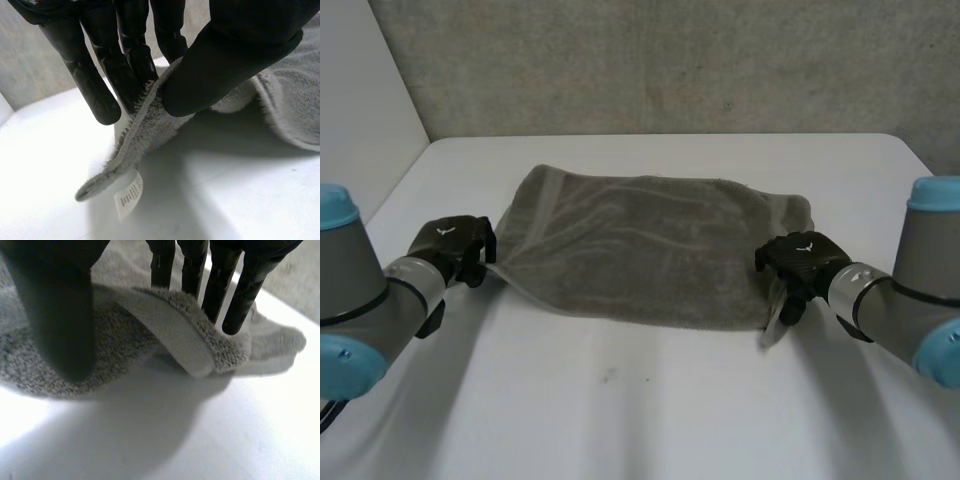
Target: Fold the towel.
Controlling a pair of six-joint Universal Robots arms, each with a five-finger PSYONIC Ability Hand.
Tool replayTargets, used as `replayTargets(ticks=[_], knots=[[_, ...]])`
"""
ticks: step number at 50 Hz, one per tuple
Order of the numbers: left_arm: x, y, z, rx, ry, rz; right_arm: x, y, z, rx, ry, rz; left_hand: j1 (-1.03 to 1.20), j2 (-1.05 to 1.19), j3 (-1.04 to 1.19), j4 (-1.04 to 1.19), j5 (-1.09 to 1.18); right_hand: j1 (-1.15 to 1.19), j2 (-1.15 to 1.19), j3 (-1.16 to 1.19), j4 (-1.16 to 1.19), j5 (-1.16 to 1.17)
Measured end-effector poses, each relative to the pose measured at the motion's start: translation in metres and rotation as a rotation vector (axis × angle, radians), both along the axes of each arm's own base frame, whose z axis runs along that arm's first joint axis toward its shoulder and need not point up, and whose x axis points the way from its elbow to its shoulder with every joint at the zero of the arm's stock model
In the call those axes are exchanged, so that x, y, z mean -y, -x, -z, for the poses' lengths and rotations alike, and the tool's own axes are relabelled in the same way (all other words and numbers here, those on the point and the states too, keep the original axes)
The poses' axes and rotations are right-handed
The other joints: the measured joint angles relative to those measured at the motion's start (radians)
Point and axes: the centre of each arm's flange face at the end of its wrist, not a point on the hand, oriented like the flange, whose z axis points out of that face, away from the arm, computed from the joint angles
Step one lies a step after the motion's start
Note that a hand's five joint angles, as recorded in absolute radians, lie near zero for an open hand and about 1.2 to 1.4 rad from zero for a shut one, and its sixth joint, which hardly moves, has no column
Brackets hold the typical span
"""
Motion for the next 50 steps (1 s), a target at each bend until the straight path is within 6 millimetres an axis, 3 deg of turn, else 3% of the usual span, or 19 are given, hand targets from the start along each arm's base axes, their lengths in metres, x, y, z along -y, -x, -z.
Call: replayTargets(ticks=[9, 23, 29, 30, 32, 33, 37, 44, 50], knots=[[-0.013, -0.003, -0.021, -0.003, 0.065, 0.001, -0.024, -0.003, -0.005, 0.017, 0.193, -0.132, 0.000, 0.000, 0.000, 0.000, 0.000, -0.029, -0.015, -0.023, -0.037, -0.044], [-0.016, -0.003, -0.033, -0.014, 0.098, 0.002, -0.059, -0.003, 0.015, -0.202, 0.431, -0.351, 0.000, 0.000, 0.000, 0.000, 0.000, -0.027, -0.013, -0.022, -0.033, -0.037], [-0.015, -0.003, -0.034, -0.014, 0.100, 0.002, -0.069, -0.003, 0.022, -0.284, 0.481, -0.437, 0.000, 0.000, 0.000, 0.000, 0.000, 0.076, 0.106, 0.110, 0.113, 0.092], [-0.015, -0.003, -0.034, -0.014, 0.100, 0.001, -0.071, -0.003, 0.023, -0.308, 0.498, -0.457, 0.000, 0.000, 0.000, 0.000, 0.000, 0.226, 0.284, 0.282, 0.282, 0.254], [-0.014, -0.004, -0.034, -0.014, 0.101, 0.000, -0.071, -0.003, 0.023, -0.332, 0.518, -0.471, 0.000, 0.000, 0.000, 0.000, 0.000, 0.226, 0.284, 0.282, 0.282, 0.254], [-0.014, -0.004, -0.034, -0.014, 0.102, -0.002, -0.070, -0.003, 0.023, -0.343, 0.528, -0.477, 0.000, 0.000, 0.000, 0.000, 0.000, 0.500, 0.610, 0.599, 0.602, 0.564], [-0.012, -0.006, -0.034, -0.014, 0.104, -0.008, -0.065, -0.003, 0.020, -0.373, 0.566, -0.476, 0.000, 0.000, 0.000, 0.000, 0.000, 0.575, 0.737, 0.747, 0.756, 0.708], [-0.012, -0.008, -0.039, -0.015, 0.115, -0.017, -0.050, 0.003, 0.003, -0.326, 0.580, -0.396, 0.000, 0.000, 0.000, 0.000, 0.000, 0.575, 0.737, 0.751, 0.761, 0.714], [-0.021, -0.011, -0.067, -0.020, 0.173, -0.022, -0.025, 0.024, -0.068, 0.047, 0.505, -0.071, 0.000, 0.000, 0.000, 0.000, 0.000, 0.575, 0.737, 0.751, 0.761, 0.717]])
